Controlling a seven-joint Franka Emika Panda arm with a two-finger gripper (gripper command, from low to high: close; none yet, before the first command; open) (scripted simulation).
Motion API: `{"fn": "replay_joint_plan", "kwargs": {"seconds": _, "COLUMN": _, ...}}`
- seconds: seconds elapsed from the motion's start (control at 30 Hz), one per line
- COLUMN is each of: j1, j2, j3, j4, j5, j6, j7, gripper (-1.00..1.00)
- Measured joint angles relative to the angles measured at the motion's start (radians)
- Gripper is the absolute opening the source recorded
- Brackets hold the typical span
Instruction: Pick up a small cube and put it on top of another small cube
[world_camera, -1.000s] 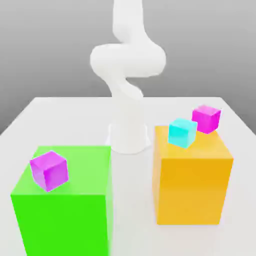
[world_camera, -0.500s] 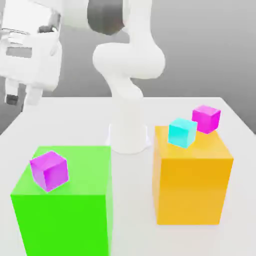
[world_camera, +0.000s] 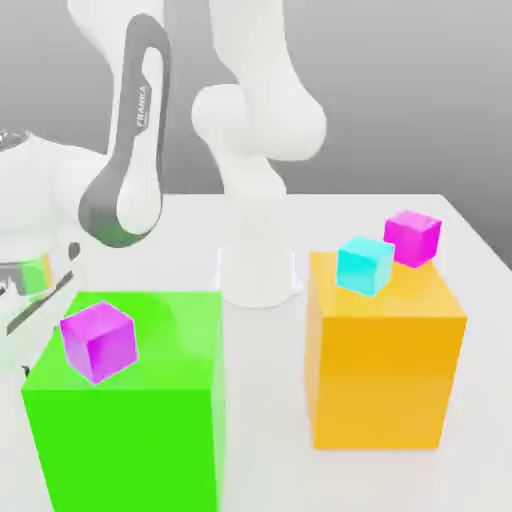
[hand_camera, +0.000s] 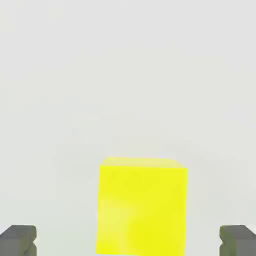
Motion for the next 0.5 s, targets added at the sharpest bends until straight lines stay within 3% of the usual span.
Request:
{"fn": "replay_joint_plan", "kwargs": {"seconds": 0.07, "j1": -0.005, "j2": 0.073, "j3": 0.006, "j4": 0.012, "j5": 0.006, "j6": 0.059, "j7": -0.003, "gripper": 0.0}}
{"fn": "replay_joint_plan", "kwargs": {"seconds": 0.1, "j1": -0.007, "j2": 0.1, "j3": 0.007, "j4": 0.016, "j5": 0.007, "j6": 0.081, "j7": -0.004, "gripper": -1.0}}
{"fn": "replay_joint_plan", "kwargs": {"seconds": 0.33, "j1": -0.008, "j2": 0.102, "j3": 0.009, "j4": 0.017, "j5": 0.007, "j6": 0.085, "j7": -0.003, "gripper": -1.0}}
{"fn": "replay_joint_plan", "kwargs": {"seconds": 0.5, "j1": -0.001, "j2": -0.056, "j3": -0.002, "j4": -0.012, "j5": -0.008, "j6": -0.045, "j7": 0.009, "gripper": -1.0}}
